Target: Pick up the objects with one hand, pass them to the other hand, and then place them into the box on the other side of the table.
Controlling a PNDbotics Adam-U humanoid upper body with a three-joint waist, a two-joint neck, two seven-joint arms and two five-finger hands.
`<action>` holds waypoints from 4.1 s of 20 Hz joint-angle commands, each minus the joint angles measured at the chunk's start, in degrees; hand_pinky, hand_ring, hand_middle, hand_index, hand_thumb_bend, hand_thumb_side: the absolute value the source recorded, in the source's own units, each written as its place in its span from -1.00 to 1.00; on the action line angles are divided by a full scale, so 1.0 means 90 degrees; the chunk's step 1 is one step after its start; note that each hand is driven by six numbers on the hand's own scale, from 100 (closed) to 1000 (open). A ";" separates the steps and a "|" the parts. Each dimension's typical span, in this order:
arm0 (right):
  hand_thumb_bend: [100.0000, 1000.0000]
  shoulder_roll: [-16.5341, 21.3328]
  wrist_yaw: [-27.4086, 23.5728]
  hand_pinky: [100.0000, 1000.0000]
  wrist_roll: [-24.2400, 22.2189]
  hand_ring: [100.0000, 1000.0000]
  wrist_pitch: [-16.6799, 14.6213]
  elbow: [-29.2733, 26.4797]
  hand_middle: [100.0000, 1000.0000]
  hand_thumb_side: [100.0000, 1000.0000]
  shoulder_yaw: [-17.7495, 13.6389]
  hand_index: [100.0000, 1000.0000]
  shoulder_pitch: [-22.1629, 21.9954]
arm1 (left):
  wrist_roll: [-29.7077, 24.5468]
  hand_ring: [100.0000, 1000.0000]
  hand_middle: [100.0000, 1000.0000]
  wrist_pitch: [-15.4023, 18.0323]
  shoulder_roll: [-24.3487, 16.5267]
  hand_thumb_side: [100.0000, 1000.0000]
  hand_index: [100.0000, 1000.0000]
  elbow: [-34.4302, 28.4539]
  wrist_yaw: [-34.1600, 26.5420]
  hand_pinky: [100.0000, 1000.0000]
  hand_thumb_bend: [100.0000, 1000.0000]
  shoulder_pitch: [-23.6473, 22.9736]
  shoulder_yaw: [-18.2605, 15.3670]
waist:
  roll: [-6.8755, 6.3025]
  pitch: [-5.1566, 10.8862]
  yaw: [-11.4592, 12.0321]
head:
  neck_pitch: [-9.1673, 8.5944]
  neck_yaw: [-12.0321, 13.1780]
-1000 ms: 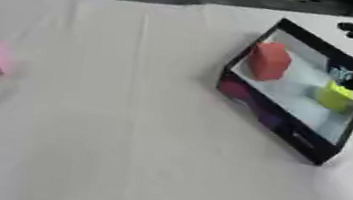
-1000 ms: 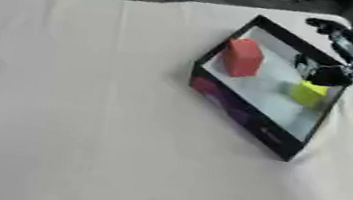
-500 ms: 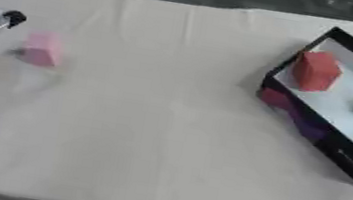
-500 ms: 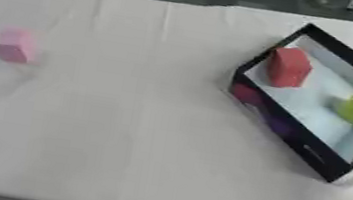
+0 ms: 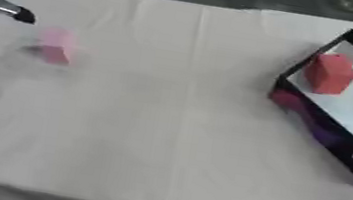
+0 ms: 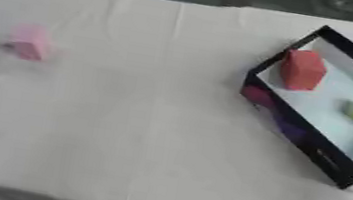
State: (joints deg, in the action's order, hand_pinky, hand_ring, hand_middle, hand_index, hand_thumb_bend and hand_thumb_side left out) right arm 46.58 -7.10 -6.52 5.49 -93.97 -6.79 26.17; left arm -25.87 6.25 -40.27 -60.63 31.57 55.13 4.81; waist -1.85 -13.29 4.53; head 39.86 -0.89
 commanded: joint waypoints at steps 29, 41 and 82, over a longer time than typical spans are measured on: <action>-1.00 -0.0093 0.0087 0.94 -0.0157 1.00 0.0037 -0.0324 0.78 -0.04 0.0185 0.95 0.0461 | -0.1755 0.68 0.50 0.0079 0.0420 -1.00 0.64 0.2647 0.3293 0.79 0.37 0.1499 -0.0667 | -0.0244 -0.0187 -0.0781 | -0.0503 0.0776; -1.00 -0.0133 0.0168 0.94 -0.0109 1.00 0.0081 -0.0316 0.77 -0.05 0.0197 0.94 0.0426 | -0.2325 0.69 0.51 0.0019 0.0323 -1.00 0.65 0.2725 0.3393 0.80 0.44 0.1502 -0.0719 | -0.0257 -0.0267 -0.0812 | -0.0500 0.0809; -1.00 -0.0207 0.0179 0.95 -0.0092 1.00 0.0068 -0.0331 0.77 -0.07 0.0152 0.94 0.0352 | -0.1796 0.47 0.24 -0.0321 0.0364 -1.00 0.01 0.2938 0.3585 0.61 -0.24 0.1338 -0.0806 | -0.0218 -0.0329 -0.0966 | -0.0494 0.1028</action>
State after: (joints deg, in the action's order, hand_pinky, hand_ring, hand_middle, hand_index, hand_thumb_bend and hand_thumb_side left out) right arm 43.16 -5.08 -7.55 6.09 -96.10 -4.50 28.80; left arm -42.55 3.30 -35.65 -33.05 64.15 65.77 -2.54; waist -3.71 -17.68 -4.16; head 35.21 8.34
